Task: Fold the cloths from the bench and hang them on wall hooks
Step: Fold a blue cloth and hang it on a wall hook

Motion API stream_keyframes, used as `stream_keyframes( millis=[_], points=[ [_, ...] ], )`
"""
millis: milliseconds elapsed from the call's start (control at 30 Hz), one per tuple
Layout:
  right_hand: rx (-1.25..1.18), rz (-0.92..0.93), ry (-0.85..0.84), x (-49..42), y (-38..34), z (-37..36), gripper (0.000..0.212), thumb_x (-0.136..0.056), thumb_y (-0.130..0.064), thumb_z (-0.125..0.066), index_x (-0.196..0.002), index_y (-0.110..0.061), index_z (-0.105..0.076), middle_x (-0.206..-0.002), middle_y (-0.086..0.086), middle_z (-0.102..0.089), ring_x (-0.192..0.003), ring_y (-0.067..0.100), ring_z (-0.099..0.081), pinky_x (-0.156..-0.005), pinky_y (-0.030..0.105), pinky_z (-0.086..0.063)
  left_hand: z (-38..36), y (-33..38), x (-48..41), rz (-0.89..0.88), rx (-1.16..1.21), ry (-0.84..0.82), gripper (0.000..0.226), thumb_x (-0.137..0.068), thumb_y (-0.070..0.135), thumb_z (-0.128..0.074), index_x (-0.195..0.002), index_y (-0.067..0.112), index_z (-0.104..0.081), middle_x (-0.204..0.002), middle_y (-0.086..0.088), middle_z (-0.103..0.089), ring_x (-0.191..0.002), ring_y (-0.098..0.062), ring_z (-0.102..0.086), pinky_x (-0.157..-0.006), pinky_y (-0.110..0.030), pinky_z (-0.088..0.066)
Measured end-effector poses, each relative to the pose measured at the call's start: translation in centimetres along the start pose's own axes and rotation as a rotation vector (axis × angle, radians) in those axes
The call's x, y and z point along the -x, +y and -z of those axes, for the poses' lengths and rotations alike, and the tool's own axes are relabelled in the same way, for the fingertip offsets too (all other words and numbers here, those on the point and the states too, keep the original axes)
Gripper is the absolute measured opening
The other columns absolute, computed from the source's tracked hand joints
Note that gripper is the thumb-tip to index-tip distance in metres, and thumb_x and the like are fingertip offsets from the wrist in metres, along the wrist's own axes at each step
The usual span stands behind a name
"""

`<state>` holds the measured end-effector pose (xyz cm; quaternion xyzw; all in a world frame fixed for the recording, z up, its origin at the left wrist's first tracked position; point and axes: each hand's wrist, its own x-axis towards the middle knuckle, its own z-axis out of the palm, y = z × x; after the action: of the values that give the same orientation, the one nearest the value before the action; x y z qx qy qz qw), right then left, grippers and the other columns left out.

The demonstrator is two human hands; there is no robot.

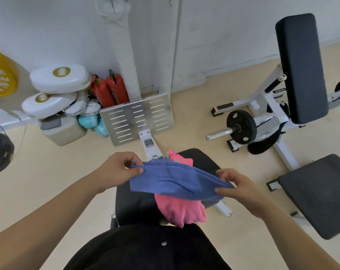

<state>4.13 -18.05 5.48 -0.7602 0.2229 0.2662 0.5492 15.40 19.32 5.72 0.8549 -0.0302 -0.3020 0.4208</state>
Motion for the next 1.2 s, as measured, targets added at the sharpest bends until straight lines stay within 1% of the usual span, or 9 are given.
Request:
stream_keyframes(
  millis=[67, 167, 267, 433, 600, 767, 1033, 1100, 1200],
  points=[
    [-0.054, 0.063, -0.031, 1.6, -0.9, 0.5, 0.025, -0.082, 0.004, -0.075, -0.088, 0.005, -0.051, -0.123, -0.005, -0.070, -0.117, 0.014, -0.064, -0.095, 0.045, -0.057, 0.7, 1.0, 1.3, -0.035, 0.111, 0.032, 0.013, -0.089, 0.008, -0.074, -0.082, 0.019, -0.075, -0.081, 0.001, -0.074, -0.072, -0.010, -0.064, -0.072, -0.028, -0.052],
    [-0.146, 0.138, 0.008, 3.3, -2.2, 1.0, 0.039, -0.076, -0.016, -0.083, -0.089, 0.000, -0.051, -0.091, 0.010, -0.070, -0.087, 0.021, -0.069, -0.076, 0.040, -0.055, 0.5, 2.5, 2.3, -0.106, 0.319, 0.220, 0.016, -0.091, 0.003, -0.072, -0.083, 0.017, -0.073, -0.076, 0.006, -0.073, -0.069, -0.008, -0.063, -0.065, -0.017, -0.052],
    [-0.249, 0.186, 0.074, 3.9, -3.5, 0.9, 0.038, -0.081, -0.021, -0.084, -0.111, -0.007, -0.064, -0.101, 0.015, -0.075, -0.092, 0.028, -0.073, -0.081, 0.044, -0.059, -0.3, 4.0, 1.7, -0.130, 0.484, 0.336, 0.008, -0.095, 0.009, -0.070, -0.092, 0.017, -0.071, -0.079, 0.010, -0.074, -0.069, -0.003, -0.063, -0.060, -0.012, -0.050],
    [-0.299, 0.048, 0.161, 2.5, -2.2, 0.1, 0.024, -0.095, -0.021, -0.070, -0.116, -0.010, -0.073, -0.107, 0.011, -0.079, -0.103, 0.032, -0.075, -0.093, 0.052, -0.061, -1.9, 2.3, -0.4, 0.097, 0.278, 0.261, 0.035, -0.095, 0.021, -0.071, -0.129, 0.022, -0.063, -0.115, -0.001, -0.066, -0.101, -0.019, -0.064, -0.093, -0.033, -0.052],
    [-0.092, -0.052, 0.230, 0.3, 0.6, -3.0, 0.015, -0.105, -0.034, -0.054, -0.109, -0.023, -0.063, -0.110, 0.003, -0.072, -0.101, 0.019, -0.069, -0.085, 0.038, -0.059, -3.8, -2.4, -0.8, 0.348, 0.255, 0.112, 0.014, -0.095, 0.026, -0.068, -0.098, 0.012, -0.071, -0.101, -0.013, -0.075, -0.097, -0.032, -0.070, -0.090, -0.047, -0.059],
    [0.022, -0.095, 0.218, -2.1, 1.0, -5.4, 0.022, -0.107, -0.038, -0.045, -0.110, -0.019, -0.056, -0.108, 0.006, -0.064, -0.096, 0.018, -0.064, -0.071, 0.029, -0.050, -5.6, -4.3, -0.1, 0.314, 0.075, 0.178, 0.019, -0.103, 0.030, -0.054, -0.103, 0.012, -0.058, -0.095, -0.009, -0.066, -0.079, -0.018, -0.056, -0.067, -0.032, -0.044],
    [0.114, -0.094, 0.118, -6.9, 0.5, -10.8, 0.025, -0.099, -0.029, -0.061, -0.088, -0.006, -0.058, -0.084, 0.019, -0.059, -0.074, 0.018, -0.051, -0.067, 0.034, -0.042, -4.2, -8.9, 1.6, 0.606, 0.360, 0.303, 0.020, -0.099, 0.026, -0.061, -0.110, 0.009, -0.063, -0.104, -0.013, -0.069, -0.084, -0.028, -0.068, -0.069, -0.040, -0.061],
    [0.133, -0.123, 0.136, -7.8, 0.3, -12.2, 0.027, -0.098, -0.023, -0.059, -0.074, -0.012, -0.053, -0.071, 0.009, -0.049, -0.067, 0.017, -0.042, -0.064, 0.034, -0.037, -3.9, -9.5, 2.0, 0.700, 0.510, 0.307, 0.017, -0.099, 0.022, -0.062, -0.109, 0.008, -0.065, -0.107, -0.018, -0.071, -0.092, -0.038, -0.071, -0.077, -0.051, -0.064],
    [0.156, -0.119, 0.254, -8.0, -0.2, -13.1, 0.027, -0.094, -0.020, -0.059, -0.069, -0.014, -0.049, -0.065, 0.003, -0.046, -0.061, 0.017, -0.039, -0.059, 0.033, -0.034, -3.8, -8.6, 2.1, 0.682, 0.531, 0.341, 0.019, -0.097, 0.025, -0.065, -0.102, 0.007, -0.063, -0.101, -0.015, -0.070, -0.086, -0.037, -0.070, -0.075, -0.046, -0.062]
  ],
)
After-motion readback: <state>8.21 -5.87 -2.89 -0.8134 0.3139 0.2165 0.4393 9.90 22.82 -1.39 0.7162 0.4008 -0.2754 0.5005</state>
